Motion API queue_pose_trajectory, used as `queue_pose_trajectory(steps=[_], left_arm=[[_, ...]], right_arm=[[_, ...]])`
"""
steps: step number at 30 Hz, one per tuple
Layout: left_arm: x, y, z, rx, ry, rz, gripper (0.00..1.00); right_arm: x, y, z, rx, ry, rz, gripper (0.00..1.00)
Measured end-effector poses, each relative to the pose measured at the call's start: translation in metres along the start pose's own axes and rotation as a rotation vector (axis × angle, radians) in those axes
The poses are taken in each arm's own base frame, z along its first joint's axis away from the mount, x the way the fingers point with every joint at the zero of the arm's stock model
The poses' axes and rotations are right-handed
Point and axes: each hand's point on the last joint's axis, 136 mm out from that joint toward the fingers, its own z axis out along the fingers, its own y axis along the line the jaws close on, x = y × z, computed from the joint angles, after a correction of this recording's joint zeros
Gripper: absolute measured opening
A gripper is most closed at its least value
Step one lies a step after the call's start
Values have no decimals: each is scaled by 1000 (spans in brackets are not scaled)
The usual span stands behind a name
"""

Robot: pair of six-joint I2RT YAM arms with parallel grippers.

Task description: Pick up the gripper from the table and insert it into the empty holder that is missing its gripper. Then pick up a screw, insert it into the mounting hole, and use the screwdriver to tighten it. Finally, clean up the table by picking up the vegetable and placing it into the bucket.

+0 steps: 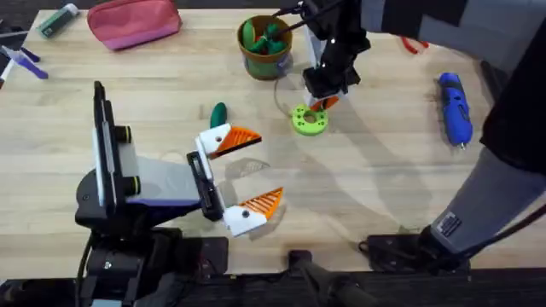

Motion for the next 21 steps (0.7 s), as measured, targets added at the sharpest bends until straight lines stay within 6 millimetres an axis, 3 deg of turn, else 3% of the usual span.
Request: queue_pose_trajectory(steps=[21], left_arm=[[0,0,0,0,0,0,986]], right_arm=[[2,7,-1,-8,4,-15,136]])
